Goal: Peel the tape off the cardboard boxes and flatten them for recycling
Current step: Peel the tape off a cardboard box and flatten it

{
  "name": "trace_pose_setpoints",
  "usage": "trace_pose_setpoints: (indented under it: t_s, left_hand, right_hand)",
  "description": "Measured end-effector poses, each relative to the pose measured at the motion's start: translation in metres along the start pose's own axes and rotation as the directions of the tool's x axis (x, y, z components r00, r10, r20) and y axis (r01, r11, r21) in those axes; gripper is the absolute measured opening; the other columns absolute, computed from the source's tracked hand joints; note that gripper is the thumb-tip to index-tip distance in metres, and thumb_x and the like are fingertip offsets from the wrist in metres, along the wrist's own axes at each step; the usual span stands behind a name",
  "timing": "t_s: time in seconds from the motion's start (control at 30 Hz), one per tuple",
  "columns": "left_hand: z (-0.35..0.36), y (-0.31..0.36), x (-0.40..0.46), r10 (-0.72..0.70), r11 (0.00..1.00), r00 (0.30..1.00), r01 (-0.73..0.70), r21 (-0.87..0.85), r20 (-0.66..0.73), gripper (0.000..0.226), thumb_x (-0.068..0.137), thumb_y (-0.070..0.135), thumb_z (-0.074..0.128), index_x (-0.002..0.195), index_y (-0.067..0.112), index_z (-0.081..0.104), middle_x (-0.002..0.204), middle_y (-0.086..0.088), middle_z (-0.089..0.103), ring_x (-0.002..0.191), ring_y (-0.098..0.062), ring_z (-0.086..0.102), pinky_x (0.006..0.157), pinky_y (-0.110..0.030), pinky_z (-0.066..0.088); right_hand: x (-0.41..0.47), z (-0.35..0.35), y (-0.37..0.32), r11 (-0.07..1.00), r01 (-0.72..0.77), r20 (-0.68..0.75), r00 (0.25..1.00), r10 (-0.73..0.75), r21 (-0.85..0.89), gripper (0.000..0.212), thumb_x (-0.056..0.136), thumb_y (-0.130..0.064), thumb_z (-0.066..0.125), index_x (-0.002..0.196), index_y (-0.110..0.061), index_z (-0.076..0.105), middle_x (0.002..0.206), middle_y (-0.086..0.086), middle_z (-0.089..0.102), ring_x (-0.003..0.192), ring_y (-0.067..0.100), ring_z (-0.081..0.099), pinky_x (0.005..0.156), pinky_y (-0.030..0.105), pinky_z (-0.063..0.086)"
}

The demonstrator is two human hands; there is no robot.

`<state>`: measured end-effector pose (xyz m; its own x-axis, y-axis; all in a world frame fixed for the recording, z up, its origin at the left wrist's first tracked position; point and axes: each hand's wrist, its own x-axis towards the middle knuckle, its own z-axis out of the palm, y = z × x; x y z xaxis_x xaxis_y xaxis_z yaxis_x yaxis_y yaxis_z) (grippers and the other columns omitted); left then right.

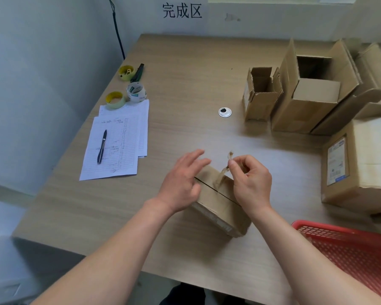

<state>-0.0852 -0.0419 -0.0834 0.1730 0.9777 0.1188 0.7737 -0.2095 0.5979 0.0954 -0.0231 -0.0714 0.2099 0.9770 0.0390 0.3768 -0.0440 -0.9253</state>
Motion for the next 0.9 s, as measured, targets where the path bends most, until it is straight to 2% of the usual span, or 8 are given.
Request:
trace_pose_setpoints:
  t_s: [0.13, 0.23, 0.33, 0.43, 0.63, 0.7, 0.8, 0.9]
  left_hand:
    - [-0.002, -0.002, 0.001, -0.024, 1.0, 0.945, 0.023, 0.005, 0.325, 0.09, 0.067, 0.059, 0.052, 0.151, 0.028, 0.039, 0.163, 0.012, 0.021, 0.147, -0.01, 0.023, 0.118, -0.026, 0.025]
    - [0.003, -0.006, -0.003, -0.023, 0.999, 0.946, 0.011, 0.037, 0.323, 0.115, 0.054, 0.077, 0.066, 0.153, 0.027, 0.034, 0.156, 0.008, 0.022, 0.144, -0.013, 0.027, 0.115, -0.031, 0.032]
    - [0.012, 0.001, -0.006, -0.031, 0.998, 0.977, 0.018, 0.061, 0.211, 0.118, 0.051, 0.085, 0.061, 0.148, 0.02, 0.043, 0.147, -0.002, 0.034, 0.133, -0.024, 0.039, 0.111, -0.038, 0.039]
    - [0.026, 0.018, -0.013, -0.086, 0.988, 0.994, 0.075, 0.135, 0.073, 0.115, 0.052, 0.084, 0.061, 0.141, 0.013, 0.048, 0.136, -0.011, 0.042, 0.121, -0.032, 0.045, 0.102, -0.041, 0.046]
    - [0.051, 0.036, -0.032, -0.152, 0.974, 0.986, 0.161, 0.16, -0.069, 0.111, 0.054, 0.082, 0.057, 0.137, 0.009, 0.05, 0.129, -0.013, 0.045, 0.11, -0.035, 0.048, 0.09, -0.042, 0.051]
    - [0.051, 0.037, -0.034, -0.17, 0.974, 0.984, 0.175, 0.147, -0.045, 0.115, 0.052, 0.081, 0.054, 0.141, 0.008, 0.047, 0.133, -0.014, 0.042, 0.115, -0.036, 0.045, 0.094, -0.042, 0.049]
    - [0.047, 0.037, -0.035, -0.198, 0.971, 0.976, 0.184, 0.154, 0.088, 0.127, 0.05, 0.074, 0.076, 0.153, 0.014, 0.03, 0.145, -0.01, 0.028, 0.129, -0.031, 0.03, 0.104, -0.041, 0.041]
    - [0.046, 0.034, -0.035, -0.178, 0.965, 0.979, 0.153, 0.212, 0.104, 0.124, 0.056, 0.057, 0.088, 0.154, 0.016, 0.025, 0.145, -0.007, 0.024, 0.13, -0.03, 0.028, 0.103, -0.042, 0.045]
  right_hand:
    - [-0.004, -0.017, 0.004, 0.988, -0.063, -0.034, 0.997, 0.069, 0.142, 0.029, 0.085, -0.007, 0.073, 0.083, -0.031, 0.058, 0.064, 0.004, 0.064, 0.062, 0.021, 0.059, 0.065, 0.031, 0.047]
    - [-0.007, -0.028, 0.013, 0.997, -0.063, -0.044, 0.997, 0.065, 0.039, 0.024, 0.084, -0.011, 0.075, 0.074, -0.028, 0.063, 0.068, -0.003, 0.067, 0.067, 0.019, 0.063, 0.071, 0.038, 0.052]
    - [-0.011, -0.03, 0.015, 0.963, 0.092, 0.01, 0.996, -0.092, -0.254, 0.013, 0.085, -0.022, 0.076, 0.074, -0.025, 0.07, 0.075, -0.008, 0.069, 0.075, 0.018, 0.063, 0.07, 0.034, 0.049]
    - [-0.013, -0.025, 0.018, 0.811, 0.258, 0.057, 0.962, -0.268, -0.525, 0.016, 0.085, -0.03, 0.077, 0.073, -0.019, 0.073, 0.082, 0.0, 0.063, 0.081, 0.028, 0.057, 0.061, 0.029, 0.039]
    - [-0.024, -0.025, 0.03, 0.74, 0.285, 0.116, 0.955, -0.272, -0.609, 0.03, 0.086, -0.047, 0.065, 0.074, -0.02, 0.071, 0.081, -0.001, 0.059, 0.08, 0.026, 0.057, 0.058, 0.03, 0.043]
    - [-0.03, -0.025, 0.03, 0.743, 0.31, 0.129, 0.948, -0.292, -0.593, 0.037, 0.08, -0.055, 0.058, 0.075, -0.021, 0.071, 0.08, -0.002, 0.058, 0.079, 0.024, 0.055, 0.057, 0.029, 0.043]
    - [-0.035, -0.025, 0.03, 0.747, 0.343, 0.121, 0.934, -0.337, -0.57, 0.042, 0.07, -0.061, 0.061, 0.077, -0.021, 0.072, 0.081, -0.003, 0.058, 0.077, 0.023, 0.054, 0.061, 0.029, 0.043]
    - [-0.04, -0.023, 0.034, 0.741, 0.373, 0.145, 0.923, -0.356, -0.558, 0.053, 0.062, -0.068, 0.063, 0.08, -0.019, 0.073, 0.085, -0.002, 0.059, 0.08, 0.024, 0.054, 0.066, 0.033, 0.045]
